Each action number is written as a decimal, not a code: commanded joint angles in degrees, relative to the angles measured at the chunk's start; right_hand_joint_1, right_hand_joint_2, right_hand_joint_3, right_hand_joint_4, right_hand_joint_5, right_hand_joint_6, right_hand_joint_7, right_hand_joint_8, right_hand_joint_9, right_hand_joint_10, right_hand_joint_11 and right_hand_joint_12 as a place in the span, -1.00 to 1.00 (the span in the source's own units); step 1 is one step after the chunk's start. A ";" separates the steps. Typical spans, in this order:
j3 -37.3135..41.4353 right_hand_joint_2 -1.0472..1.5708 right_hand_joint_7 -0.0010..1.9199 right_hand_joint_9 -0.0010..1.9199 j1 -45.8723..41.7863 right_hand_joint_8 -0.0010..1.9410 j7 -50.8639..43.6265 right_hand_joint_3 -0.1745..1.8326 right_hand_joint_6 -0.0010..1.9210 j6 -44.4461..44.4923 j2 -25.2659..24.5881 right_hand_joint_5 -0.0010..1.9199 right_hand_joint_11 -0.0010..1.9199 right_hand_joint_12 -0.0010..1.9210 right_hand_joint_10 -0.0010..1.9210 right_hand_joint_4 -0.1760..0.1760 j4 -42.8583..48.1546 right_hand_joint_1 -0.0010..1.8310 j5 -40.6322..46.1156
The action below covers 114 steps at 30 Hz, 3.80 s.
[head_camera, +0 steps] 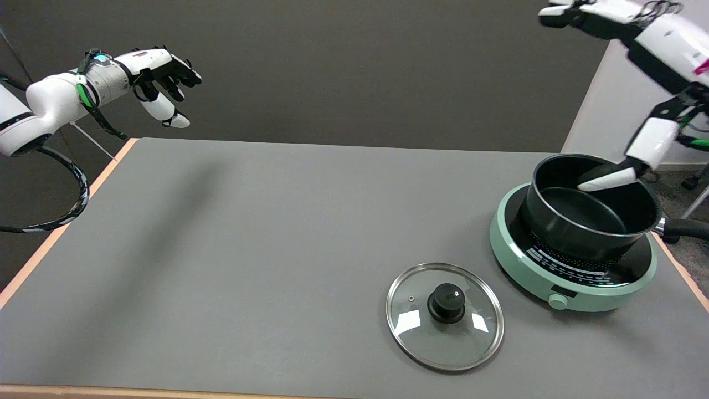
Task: Pick up the pot lid.
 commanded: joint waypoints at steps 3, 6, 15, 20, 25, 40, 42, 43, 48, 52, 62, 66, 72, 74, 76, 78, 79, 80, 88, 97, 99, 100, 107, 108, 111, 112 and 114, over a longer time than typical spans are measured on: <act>-19.39 -0.53 -0.85 -0.85 7.71 -0.85 -0.48 0.02 -0.85 6.55 4.36 -0.85 -0.85 -0.85 -0.85 -1.00 -0.31 0.29 -0.12; -21.32 -0.54 -0.86 -0.86 7.57 -0.86 -3.82 0.00 -0.86 7.59 4.28 -0.86 -0.86 -0.86 -0.86 -1.00 -0.26 0.31 -0.04; -26.03 -0.51 -0.89 -0.89 7.95 -0.89 -17.63 -0.07 -0.89 7.06 4.15 -0.89 -0.89 -0.89 -0.89 -1.00 0.01 0.34 -0.04; -28.18 -0.52 -0.87 -0.87 7.97 -0.87 -23.96 -0.06 -0.87 5.89 2.48 -0.87 -0.87 -0.87 -0.87 -1.00 -0.09 0.35 0.04; -28.45 -0.49 -0.79 -0.81 7.33 -0.84 -25.71 0.00 -0.83 3.45 -0.07 -0.81 -0.83 -0.78 -0.82 -0.96 -0.30 0.32 0.04; -29.12 0.33 -0.10 -0.26 3.92 -0.51 -25.57 -0.05 -0.54 -3.41 -2.56 -0.28 -0.50 0.25 -0.42 -0.31 -0.41 -0.16 0.04; -29.62 0.33 -0.10 -0.26 3.75 -0.51 -25.53 -0.05 -0.53 -3.41 -2.59 -0.28 -0.50 0.25 -0.42 -0.25 -0.46 -0.16 0.04; -29.87 0.33 -0.09 -0.26 3.64 -0.51 -25.66 -0.05 -0.53 -3.35 -2.64 -0.28 -0.50 0.26 -0.42 -0.22 -0.46 -0.16 0.01; -33.24 0.32 -0.10 -0.26 3.83 -0.53 -25.82 -0.04 -0.53 -0.13 -2.72 -0.28 -0.49 0.28 -0.42 -0.19 -0.63 -0.15 0.04; -35.00 0.32 -0.13 -0.26 4.97 -0.56 -26.35 -0.03 -0.56 2.70 -3.74 -0.30 -0.50 0.23 -0.43 -0.16 -0.63 -0.14 0.04; -36.40 0.31 -0.13 -0.25 3.77 -0.62 -25.92 0.00 -0.58 0.29 -5.44 -0.30 -0.46 0.33 -0.41 -0.04 -4.30 -0.10 -0.12; -37.24 0.31 -0.12 -0.23 3.25 -0.62 -25.87 0.00 -0.58 -1.34 -5.68 -0.29 -0.44 0.36 -0.38 -0.01 -6.07 -0.10 -0.12; -38.41 0.30 -0.12 -0.23 2.69 -0.63 -26.43 0.00 -0.58 0.99 -6.31 -0.29 -0.44 0.37 -0.36 -0.01 -6.83 -0.11 -0.04; -38.87 0.30 -0.13 -0.23 2.72 -0.63 -26.46 0.00 -0.59 3.76 -6.29 -0.30 -0.44 0.37 -0.36 -0.04 -6.59 -0.11 -0.04; -39.61 0.30 -0.13 -0.24 2.69 -0.63 -26.72 0.00 -0.59 6.95 -6.23 -0.30 -0.44 0.38 -0.36 -0.07 -6.22 -0.11 -0.04; -40.33 0.30 -0.13 -0.24 2.69 -0.64 -27.07 0.00 -0.60 8.74 -6.23 -0.30 -0.44 0.38 -0.36 -0.08 -6.14 -0.11 -0.04; -40.55 0.30 -0.14 -0.24 2.63 -0.64 -27.07 0.00 -0.60 9.31 -6.26 -0.30 -0.44 0.38 -0.36 -0.09 -6.14 -0.11 -0.04; -40.91 0.30 -0.14 -0.24 2.53 -0.64 -27.07 0.00 -0.60 10.08 -6.31 -0.30 -0.44 0.38 -0.36 -0.10 -6.11 -0.10 -0.04; -44.25 0.29 -0.15 -0.25 3.06 -0.65 -27.07 0.00 -0.62 11.37 -5.92 -0.31 -0.44 0.38 -0.36 -0.16 -4.99 -0.10 -0.34; -45.23 0.29 -0.15 -0.25 0.34 -0.65 -31.95 0.00 -0.61 11.10 -7.57 -0.31 -0.45 0.38 -0.36 -0.20 -3.63 -0.09 -0.60; -45.23 0.29 -0.15 -0.25 -0.17 -0.65 -32.42 0.01 -0.61 10.73 -7.83 -0.31 -0.45 0.38 -0.36 -0.20 -3.50 -0.08 -0.60; -45.23 0.29 -0.15 -0.25 -0.41 -0.65 -32.42 0.01 -0.61 10.73 -7.83 -0.31 -0.45 0.38 -0.36 -0.19 -3.50 -0.08 -0.60; -44.64 0.24 -0.20 -0.28 -3.14 -0.68 -32.42 0.08 -0.67 10.73 -7.56 -0.36 -0.47 0.38 -0.37 -0.07 -3.21 -0.08 -0.60; -44.53 0.23 -0.22 -0.29 -3.47 -0.69 -32.42 0.08 -0.68 10.73 -7.46 -0.37 -0.48 0.36 -0.38 -0.06 -3.01 -0.08 -0.60; -43.84 0.20 -0.30 -0.35 -4.67 -0.73 -32.42 0.11 -0.75 10.65 -7.06 -0.44 -0.52 0.28 -0.44 -0.05 -2.18 -0.07 -0.60; -43.43 0.19 -0.35 -0.38 -5.20 -0.74 -32.42 0.10 -0.76 10.65 -6.87 -0.48 -0.55 0.22 -0.48 -0.06 -1.84 -0.08 -0.60; -42.87 0.17 -0.43 -0.46 -6.03 -0.76 -32.42 0.11 -0.79 10.65 -6.61 -0.52 -0.60 0.08 -0.54 -0.08 -1.27 -0.11 -0.60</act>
